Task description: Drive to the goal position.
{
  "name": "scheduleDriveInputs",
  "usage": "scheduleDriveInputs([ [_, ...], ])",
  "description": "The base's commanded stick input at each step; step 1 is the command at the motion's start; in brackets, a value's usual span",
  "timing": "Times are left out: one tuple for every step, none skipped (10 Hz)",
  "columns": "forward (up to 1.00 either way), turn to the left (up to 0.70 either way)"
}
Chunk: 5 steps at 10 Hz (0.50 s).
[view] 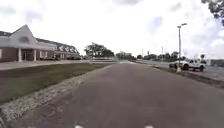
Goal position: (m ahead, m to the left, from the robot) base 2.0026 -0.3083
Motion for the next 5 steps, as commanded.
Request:
scheduleDriveInputs([
  [0.70, 0.00],
  [0.70, 0.00],
  [0.70, 0.00],
  [0.70, 0.00],
  [0.70, 0.00],
])
